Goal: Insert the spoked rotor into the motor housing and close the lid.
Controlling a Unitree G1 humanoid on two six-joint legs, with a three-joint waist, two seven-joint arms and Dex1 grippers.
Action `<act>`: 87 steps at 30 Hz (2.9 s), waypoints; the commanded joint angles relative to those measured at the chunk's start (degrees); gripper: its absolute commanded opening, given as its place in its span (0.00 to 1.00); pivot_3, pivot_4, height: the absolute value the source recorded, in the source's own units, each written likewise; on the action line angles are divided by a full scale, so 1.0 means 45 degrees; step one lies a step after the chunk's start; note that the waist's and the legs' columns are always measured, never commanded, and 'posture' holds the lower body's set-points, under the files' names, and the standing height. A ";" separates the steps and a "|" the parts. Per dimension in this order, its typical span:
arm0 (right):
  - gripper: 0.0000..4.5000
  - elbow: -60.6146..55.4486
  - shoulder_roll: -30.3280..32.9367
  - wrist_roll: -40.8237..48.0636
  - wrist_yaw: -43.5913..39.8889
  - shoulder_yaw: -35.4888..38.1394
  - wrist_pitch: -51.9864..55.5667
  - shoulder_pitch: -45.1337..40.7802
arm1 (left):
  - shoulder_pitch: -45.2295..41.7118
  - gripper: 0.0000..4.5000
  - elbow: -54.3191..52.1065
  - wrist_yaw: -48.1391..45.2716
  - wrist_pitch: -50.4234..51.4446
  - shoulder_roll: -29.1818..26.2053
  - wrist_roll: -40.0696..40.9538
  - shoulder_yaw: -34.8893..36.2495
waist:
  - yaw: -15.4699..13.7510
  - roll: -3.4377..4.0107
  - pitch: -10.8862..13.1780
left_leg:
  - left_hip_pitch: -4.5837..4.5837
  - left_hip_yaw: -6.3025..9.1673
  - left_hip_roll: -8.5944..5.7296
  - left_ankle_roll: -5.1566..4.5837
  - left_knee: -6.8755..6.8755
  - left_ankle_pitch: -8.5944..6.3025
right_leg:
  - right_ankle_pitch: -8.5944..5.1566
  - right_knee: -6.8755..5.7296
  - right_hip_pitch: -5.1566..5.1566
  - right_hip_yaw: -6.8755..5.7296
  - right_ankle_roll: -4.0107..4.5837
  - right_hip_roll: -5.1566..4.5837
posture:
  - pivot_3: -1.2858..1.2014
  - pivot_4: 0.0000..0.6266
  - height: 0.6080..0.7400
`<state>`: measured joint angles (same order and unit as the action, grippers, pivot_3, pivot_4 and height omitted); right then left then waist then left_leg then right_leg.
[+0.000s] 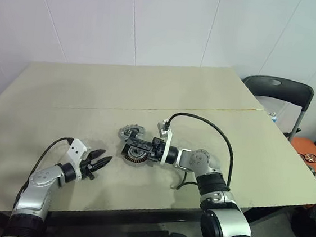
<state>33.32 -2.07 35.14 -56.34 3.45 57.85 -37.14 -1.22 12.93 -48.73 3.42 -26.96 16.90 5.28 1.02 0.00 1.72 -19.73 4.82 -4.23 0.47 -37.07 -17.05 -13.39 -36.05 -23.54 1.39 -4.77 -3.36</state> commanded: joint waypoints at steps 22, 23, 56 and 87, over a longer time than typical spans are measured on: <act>0.44 -0.0762 0.0911 0.0181 -0.0575 -0.0862 0.0751 0.0047 | -0.0134 0.46 -0.0042 -0.0082 -0.0128 0.0005 0.0025 0.0017 | -0.0008 0.0001 0.0001 | -0.0004 0.0001 0.0000 0.0000 0.0000 0.0000 | 0.0000 0.0004 -0.0002 0.0000 0.0000 -0.0002 | 0.52 0.00 1.00; 0.44 -0.0819 0.0969 0.0211 -0.0613 -0.0894 0.0819 0.0059 | -0.0143 0.46 -0.0034 -0.0074 -0.0129 0.0021 0.0019 0.0006 | -0.0010 0.0001 0.0001 | -0.0005 0.0001 0.0000 0.0000 0.0000 0.0000 | 0.0000 0.0005 -0.0001 0.0000 0.0000 -0.0002 | 0.52 0.00 1.00; 0.44 -0.1222 0.2743 -0.0721 -0.1142 -0.2398 0.0502 -0.0446 | -0.0047 0.46 -0.0050 0.0253 -0.0287 0.0442 -0.0070 -0.0093 | -0.0083 0.0012 0.0007 | -0.0012 0.0003 -0.0004 -0.0005 -0.0004 -0.0002 | -0.0003 0.0018 0.0005 -0.0010 -0.0005 -0.0014 | 0.52 0.00 1.00; 0.44 -0.2640 0.3096 -0.0404 -0.2105 -0.3827 0.1425 -0.1076 | -0.0375 0.46 0.0485 0.0275 -0.0584 0.0730 -0.0288 -0.0233 | -0.0155 0.0027 0.0016 | -0.0052 0.0028 -0.0006 -0.0003 -0.0016 -0.0002 | -0.0004 0.0030 -0.0012 -0.0042 -0.0008 -0.0023 | 0.52 0.00 1.00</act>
<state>21.08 12.84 32.27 -67.08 -16.51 65.52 -41.43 -2.78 14.90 -47.35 0.68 -24.19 15.73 5.25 0.32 0.12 1.79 -19.97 4.95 -4.26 0.46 -37.14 -17.06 -13.40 -35.91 -23.60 1.20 -4.80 -3.47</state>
